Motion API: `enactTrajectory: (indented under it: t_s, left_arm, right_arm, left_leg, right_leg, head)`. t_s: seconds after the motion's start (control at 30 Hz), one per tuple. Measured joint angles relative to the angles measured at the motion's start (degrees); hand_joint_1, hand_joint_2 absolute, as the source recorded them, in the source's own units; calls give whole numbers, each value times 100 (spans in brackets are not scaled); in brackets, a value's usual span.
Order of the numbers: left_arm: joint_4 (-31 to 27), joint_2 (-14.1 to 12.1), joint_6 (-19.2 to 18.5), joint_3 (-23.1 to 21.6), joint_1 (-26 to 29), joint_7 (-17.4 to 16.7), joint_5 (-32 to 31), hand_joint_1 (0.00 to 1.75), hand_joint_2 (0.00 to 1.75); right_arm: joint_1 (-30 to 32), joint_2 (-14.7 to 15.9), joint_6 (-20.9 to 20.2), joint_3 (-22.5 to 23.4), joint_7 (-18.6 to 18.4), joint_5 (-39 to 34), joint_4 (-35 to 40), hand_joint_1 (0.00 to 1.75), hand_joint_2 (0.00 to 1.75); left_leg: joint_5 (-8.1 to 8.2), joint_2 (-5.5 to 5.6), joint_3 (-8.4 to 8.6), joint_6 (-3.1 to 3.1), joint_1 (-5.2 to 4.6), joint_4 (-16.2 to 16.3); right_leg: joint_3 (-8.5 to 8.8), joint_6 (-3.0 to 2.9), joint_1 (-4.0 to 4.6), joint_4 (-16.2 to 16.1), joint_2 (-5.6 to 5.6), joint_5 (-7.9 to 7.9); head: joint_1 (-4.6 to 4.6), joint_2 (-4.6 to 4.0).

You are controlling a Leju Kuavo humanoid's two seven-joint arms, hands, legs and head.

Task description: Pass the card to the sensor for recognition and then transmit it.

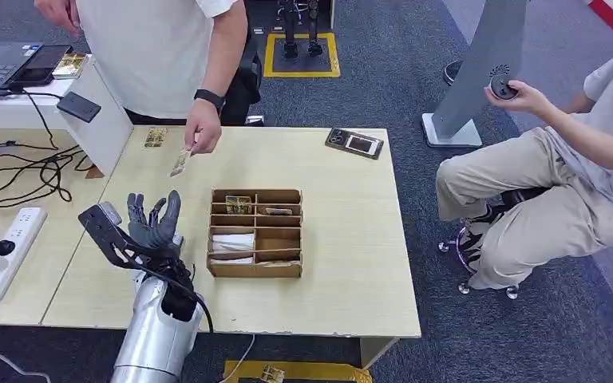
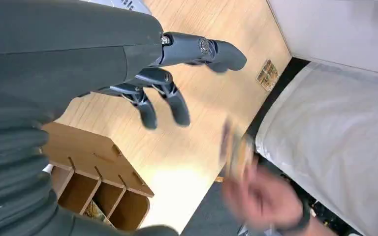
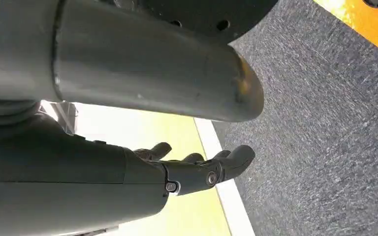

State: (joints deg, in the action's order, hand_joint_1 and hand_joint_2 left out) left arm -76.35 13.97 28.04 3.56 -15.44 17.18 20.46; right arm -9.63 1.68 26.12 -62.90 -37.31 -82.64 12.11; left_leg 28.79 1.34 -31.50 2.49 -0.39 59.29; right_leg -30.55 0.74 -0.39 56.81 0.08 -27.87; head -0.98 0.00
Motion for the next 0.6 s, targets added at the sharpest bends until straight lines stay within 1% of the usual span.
enactTrajectory:
  t_s: [0.1, 0.13, 0.2, 0.23, 0.33, 0.43, 0.6]
  left_arm:
    - [0, 0, 0, 0, 0, 0, -2, 0, 175]
    - [0, 0, 0, 0, 1, 0, -2, 0, 0]
    - [0, 0, -26, 0, 9, -2, 24, 0, 0]
    - [0, 0, -31, 0, 20, -2, 39, 0, 175]
    - [-74, 15, -67, 0, 152, 33, 113, 0, 175]
    - [-328, 59, -333, -2, 457, 15, 416, 0, 175]
    - [-897, 111, -348, -28, 1007, 160, 382, 0, 175]
  right_arm:
    - [-1, 0, 0, 0, 0, 0, 0, 0, 0]
    - [-1, 0, 2, -2, 0, 0, 0, 0, 0]
    - [0, 0, 0, -2, -4, 0, 0, 0, 0]
    - [0, 0, 0, -2, -7, 0, 0, 0, 0]
    - [3, 0, -2, -2, -13, 0, 0, 0, 0]
    - [4, 0, -2, -2, -15, 0, 0, 0, 0]
    - [30, 0, 39, 44, -127, 0, 0, 0, 0]
  left_leg:
    - [0, 0, 0, 0, 0, 0]
    - [0, 0, 0, 0, 0, 0]
    - [0, 0, 0, 0, -1, 0]
    - [0, 0, 0, 0, -1, 0]
    - [0, -3, 0, 0, -1, 0]
    - [1, -4, 0, 0, -1, 0]
    - [4, -3, -1, -1, 0, 0]
  right_leg:
    - [0, 0, 0, 0, 0, 0]
    - [0, 0, 0, 0, 0, 0]
    - [1, 0, -1, 0, 0, 0]
    - [1, 0, -1, 0, 0, 0]
    - [1, 0, -1, 0, 2, 0]
    - [-1, 0, -1, 0, 5, -1]
    - [-3, 0, 0, -2, 5, -3]
  head:
    - [0, 0]
    - [0, 0]
    - [0, 0]
    - [0, 0]
    - [0, 0]
    - [0, 0]
    - [0, 0]
